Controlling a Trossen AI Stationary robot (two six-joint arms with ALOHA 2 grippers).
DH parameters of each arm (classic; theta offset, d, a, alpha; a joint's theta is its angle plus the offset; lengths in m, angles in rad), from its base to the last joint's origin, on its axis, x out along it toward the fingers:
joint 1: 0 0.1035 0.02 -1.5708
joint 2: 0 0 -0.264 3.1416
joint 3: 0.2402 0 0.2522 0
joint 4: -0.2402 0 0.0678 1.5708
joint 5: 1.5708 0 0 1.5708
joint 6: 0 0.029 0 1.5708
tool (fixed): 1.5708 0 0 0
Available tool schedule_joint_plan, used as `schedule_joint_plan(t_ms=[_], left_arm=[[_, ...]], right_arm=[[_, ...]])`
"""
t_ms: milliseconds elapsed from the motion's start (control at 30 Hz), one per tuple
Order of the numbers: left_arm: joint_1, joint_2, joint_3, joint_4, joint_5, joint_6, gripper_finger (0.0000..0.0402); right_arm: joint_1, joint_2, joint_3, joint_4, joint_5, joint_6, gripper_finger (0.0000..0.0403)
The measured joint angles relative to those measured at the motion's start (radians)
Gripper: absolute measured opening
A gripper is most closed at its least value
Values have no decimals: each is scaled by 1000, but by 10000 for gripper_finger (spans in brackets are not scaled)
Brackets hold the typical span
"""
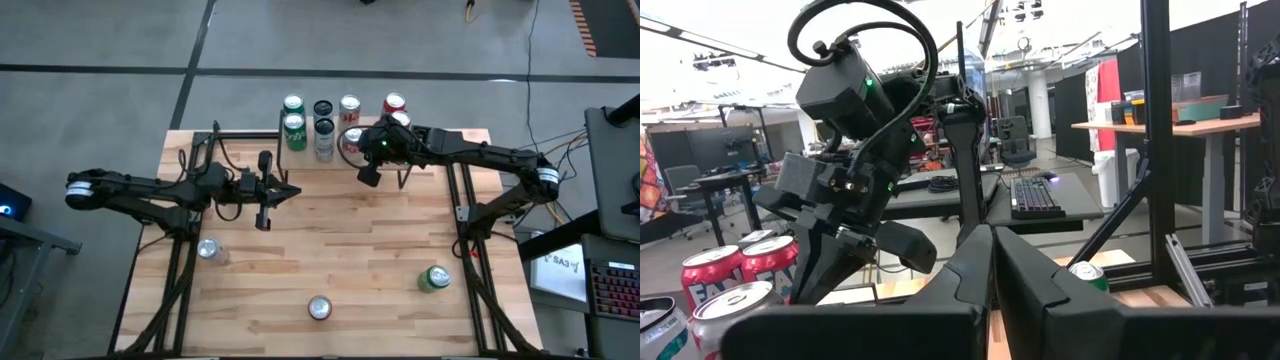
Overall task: Place canned beverage on shelf
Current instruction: Put the bottom white red soda can on the shelf aligned with the other white red soda can
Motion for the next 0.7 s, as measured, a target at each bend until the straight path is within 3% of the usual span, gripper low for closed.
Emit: schedule_joint_plan(t_ms=[700], left_arm=[[0, 0, 0, 0, 0, 0, 0]], right_arm=[[0, 0, 0, 34, 0, -11, 9]])
